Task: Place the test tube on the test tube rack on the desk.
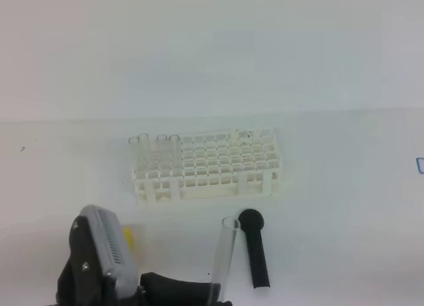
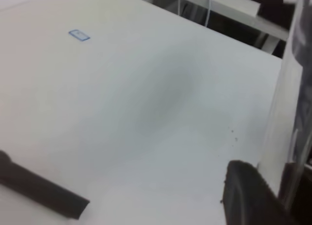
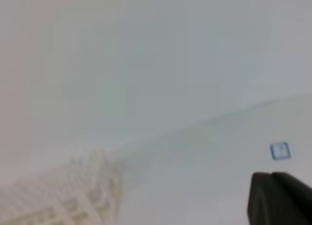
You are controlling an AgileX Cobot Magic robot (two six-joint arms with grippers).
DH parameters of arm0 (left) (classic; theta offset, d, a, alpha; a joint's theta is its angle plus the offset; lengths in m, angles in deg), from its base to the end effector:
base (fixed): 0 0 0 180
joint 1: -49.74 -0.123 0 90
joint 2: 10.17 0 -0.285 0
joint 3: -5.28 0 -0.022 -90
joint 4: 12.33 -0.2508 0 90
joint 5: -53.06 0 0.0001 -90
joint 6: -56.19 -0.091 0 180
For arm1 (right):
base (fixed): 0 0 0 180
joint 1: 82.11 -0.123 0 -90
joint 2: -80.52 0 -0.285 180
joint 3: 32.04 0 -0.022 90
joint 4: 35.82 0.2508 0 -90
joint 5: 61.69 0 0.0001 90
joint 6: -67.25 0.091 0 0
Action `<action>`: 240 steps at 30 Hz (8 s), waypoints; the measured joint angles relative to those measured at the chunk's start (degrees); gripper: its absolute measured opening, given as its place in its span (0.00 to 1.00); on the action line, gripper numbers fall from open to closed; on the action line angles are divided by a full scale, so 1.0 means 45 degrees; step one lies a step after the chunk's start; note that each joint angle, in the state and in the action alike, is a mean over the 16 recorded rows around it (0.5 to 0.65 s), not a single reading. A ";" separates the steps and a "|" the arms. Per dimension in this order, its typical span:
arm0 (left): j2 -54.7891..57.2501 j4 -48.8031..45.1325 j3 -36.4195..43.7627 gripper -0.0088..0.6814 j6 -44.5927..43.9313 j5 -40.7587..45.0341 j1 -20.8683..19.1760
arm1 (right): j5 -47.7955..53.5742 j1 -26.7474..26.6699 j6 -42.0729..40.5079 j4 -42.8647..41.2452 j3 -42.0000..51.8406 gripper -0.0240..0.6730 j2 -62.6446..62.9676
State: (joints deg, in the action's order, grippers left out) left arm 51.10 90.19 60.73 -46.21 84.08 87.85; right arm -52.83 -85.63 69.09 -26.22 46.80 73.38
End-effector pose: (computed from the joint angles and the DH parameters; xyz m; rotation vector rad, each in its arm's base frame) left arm 0.1063 -0.1417 0.2539 0.9553 1.7355 -0.9678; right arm 0.0563 0.0058 0.1904 0.0933 1.6550 0.2183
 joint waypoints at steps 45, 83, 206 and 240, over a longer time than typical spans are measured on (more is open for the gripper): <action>0.5333 0.0028 0.0142 0.01 -0.7763 0.9760 -0.3064 | 0.4544 -0.6358 -1.7863 1.3841 -0.5567 0.03 -0.6770; 0.5688 0.0028 -0.1802 0.01 -0.5988 0.9760 -0.3034 | 0.7143 -0.6408 -2.5417 1.9326 -0.5761 0.03 -1.1413; 0.5688 0.0028 -0.2307 0.22 0.1976 0.8964 -0.3034 | 0.5259 -0.6465 -2.2192 1.7780 -1.0234 0.21 -1.3883; -0.2799 -0.3716 -0.1003 0.01 0.7260 0.3299 -0.3034 | 0.3688 -0.6465 -2.1443 1.7441 -1.0234 0.21 -1.4435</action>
State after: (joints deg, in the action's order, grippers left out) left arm 38.51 73.46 56.22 -13.54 98.93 74.19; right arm -36.24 -114.73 -27.41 52.26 0.74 8.43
